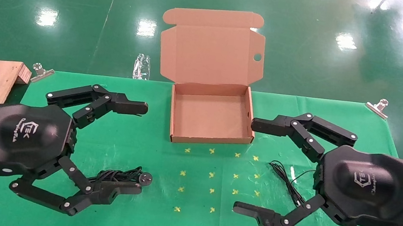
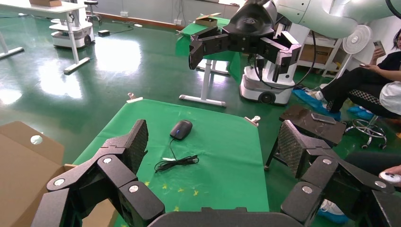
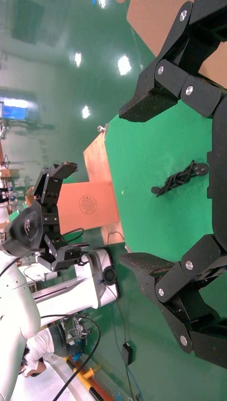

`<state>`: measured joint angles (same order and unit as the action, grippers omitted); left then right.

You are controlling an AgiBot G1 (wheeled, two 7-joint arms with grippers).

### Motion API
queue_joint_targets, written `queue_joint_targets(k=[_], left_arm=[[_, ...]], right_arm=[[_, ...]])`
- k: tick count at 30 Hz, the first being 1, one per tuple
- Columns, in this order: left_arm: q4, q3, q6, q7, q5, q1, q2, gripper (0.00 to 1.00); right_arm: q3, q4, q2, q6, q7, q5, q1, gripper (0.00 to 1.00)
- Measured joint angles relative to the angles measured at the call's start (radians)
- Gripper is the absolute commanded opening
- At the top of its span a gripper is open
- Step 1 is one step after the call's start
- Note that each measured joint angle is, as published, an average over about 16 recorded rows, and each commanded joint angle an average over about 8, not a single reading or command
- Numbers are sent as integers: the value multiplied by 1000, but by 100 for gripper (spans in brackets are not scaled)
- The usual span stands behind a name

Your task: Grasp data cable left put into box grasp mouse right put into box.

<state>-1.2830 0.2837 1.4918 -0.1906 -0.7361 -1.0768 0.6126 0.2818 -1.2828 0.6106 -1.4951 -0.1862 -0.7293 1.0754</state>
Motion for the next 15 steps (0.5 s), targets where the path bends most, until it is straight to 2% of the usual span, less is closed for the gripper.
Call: queue_joint_targets(k=[15], left_arm=[[0,0,0,0,0,0,0,100]], right_arm=[[0,0,0,0,0,0,0,100]])
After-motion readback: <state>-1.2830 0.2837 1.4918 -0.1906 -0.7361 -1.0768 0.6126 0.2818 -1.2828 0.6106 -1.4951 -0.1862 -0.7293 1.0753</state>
